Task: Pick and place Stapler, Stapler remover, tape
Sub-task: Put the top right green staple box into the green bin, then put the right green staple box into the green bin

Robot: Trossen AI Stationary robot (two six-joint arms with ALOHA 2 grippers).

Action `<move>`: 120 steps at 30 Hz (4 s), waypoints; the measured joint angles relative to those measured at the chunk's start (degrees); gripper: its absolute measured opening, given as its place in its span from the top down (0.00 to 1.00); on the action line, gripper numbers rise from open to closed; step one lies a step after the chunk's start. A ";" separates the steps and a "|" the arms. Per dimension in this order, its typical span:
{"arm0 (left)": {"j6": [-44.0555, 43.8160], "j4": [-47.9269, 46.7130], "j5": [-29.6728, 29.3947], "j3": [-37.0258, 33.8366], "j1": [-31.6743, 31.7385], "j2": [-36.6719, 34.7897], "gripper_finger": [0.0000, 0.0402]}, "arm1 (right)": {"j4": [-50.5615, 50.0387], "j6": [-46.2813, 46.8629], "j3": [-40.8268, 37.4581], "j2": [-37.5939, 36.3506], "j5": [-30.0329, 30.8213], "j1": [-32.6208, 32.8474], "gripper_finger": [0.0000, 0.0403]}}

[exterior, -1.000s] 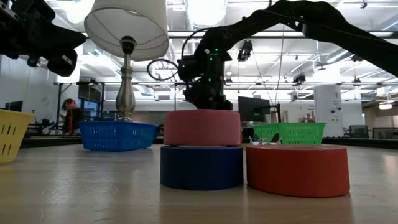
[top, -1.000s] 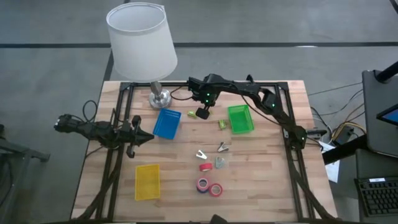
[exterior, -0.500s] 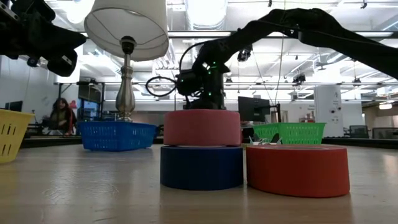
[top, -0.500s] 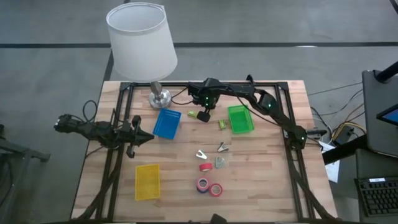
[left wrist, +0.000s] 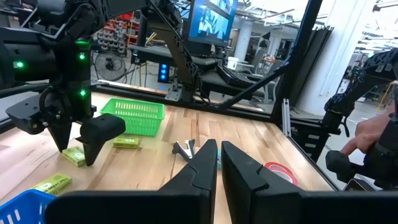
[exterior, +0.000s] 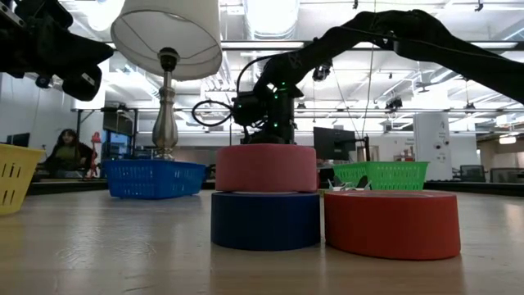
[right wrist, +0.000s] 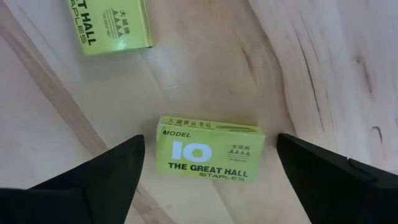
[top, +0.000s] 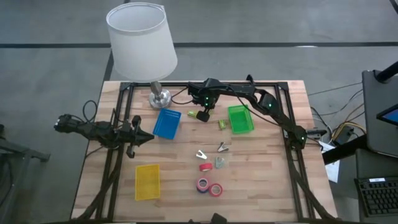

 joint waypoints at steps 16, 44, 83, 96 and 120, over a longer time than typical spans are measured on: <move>0.00 -0.01 0.01 0.00 0.01 0.01 0.94 | -1.89 -0.56 0.39 -0.02 0.12 -0.20 0.46; 0.00 -0.40 0.02 0.00 0.01 0.08 0.94 | -14.54 1.55 -11.26 -30.04 -0.26 1.53 0.42; 0.00 -0.43 0.01 0.01 0.00 0.10 0.94 | 24.25 40.01 -60.14 -42.18 0.93 -7.82 0.42; 0.00 -0.43 0.01 0.01 0.00 0.10 0.94 | 28.33 40.63 -62.40 -41.45 0.07 -8.04 0.42; 0.00 -0.41 0.01 0.01 0.00 0.10 0.94 | 18.20 35.17 -53.66 -39.51 -1.71 -6.18 0.17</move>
